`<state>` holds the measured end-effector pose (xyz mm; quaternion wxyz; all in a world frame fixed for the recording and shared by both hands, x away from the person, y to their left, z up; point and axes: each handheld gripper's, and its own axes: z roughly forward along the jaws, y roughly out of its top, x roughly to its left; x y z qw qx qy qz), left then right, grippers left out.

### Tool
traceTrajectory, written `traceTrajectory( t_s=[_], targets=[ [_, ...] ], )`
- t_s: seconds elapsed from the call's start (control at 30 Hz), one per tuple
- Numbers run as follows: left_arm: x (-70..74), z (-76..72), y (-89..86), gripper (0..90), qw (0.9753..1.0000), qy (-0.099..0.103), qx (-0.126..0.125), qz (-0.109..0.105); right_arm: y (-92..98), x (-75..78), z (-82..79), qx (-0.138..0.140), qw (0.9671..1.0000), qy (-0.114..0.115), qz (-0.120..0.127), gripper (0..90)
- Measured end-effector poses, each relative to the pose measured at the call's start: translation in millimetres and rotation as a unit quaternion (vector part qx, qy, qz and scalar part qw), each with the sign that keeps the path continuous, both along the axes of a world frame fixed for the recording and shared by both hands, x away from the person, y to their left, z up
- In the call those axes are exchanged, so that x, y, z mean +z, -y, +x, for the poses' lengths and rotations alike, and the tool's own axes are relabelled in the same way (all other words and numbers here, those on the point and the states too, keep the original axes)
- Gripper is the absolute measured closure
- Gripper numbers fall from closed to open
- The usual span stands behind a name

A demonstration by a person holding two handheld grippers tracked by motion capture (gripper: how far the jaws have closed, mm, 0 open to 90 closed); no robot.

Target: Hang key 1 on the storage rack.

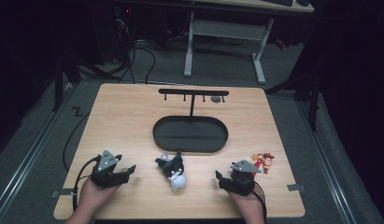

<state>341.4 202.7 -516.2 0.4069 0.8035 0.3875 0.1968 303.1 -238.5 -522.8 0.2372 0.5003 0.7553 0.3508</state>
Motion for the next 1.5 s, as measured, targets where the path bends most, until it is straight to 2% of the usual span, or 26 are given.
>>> traceTrajectory(
  t_s=[0.17, 0.23, 0.53, 0.67, 0.77, 0.93, 1.13, 1.3, 1.5],
  targets=[
    [-2.2, 1.1, 4.9, 31.1, 0.9999, -0.006, -0.012, 0.005, 4.2, -2.7, 3.4, 0.002, 1.0, -0.004, 0.007, 20.2],
    [-3.0, 0.6, 7.3, 29.6, 0.9998, -0.006, -0.012, 0.015, 7.3, -1.9, 2.8, 0.004, 0.9997, -0.013, 0.019, 20.5],
    [-1.4, -3.9, 6.9, 25.2, 0.9998, 0.009, -0.006, 0.015, 8.9, 1.5, 0.3, 0.005, 0.9997, -0.001, 0.023, 21.6],
    [0.3, -5.0, 6.7, 24.4, 0.9998, 0.013, -0.009, 0.008, 5.3, 3.2, -0.2, -0.005, 1.0, 0.007, 0.001, 21.6],
    [-0.2, -4.3, 8.0, 24.0, 0.9998, 0.012, -0.011, 0.01, 4.4, 4.1, -1.2, -0.005, 0.9998, 0.02, 0.001, 21.9],
    [-1.3, -1.8, 11.6, 23.5, 0.9998, 0.006, -0.017, 0.007, 3.1, 3.2, -0.3, -0.009, 0.9996, 0.025, -0.008, 21.6],
    [-4.0, 1.0, 14.3, 22.0, 0.9996, 0.004, -0.027, 0.008, 0.6, 4.0, 2.5, -0.007, 0.9999, 0.012, -0.009, 20.9],
    [-1.1, -1.2, 13.6, 18.3, 0.9995, 0.016, -0.027, 0.002, 0.9, 10.2, 1.5, -0.016, 0.9998, -0.007, -0.003, 20.9],
    [-0.8, -0.6, 17.8, 13.8, 0.9985, 0.035, -0.029, 0.03, 2.1, 11.9, -0.2, -0.033, 0.9981, -0.05, -0.013, 20.9]
  ],
)
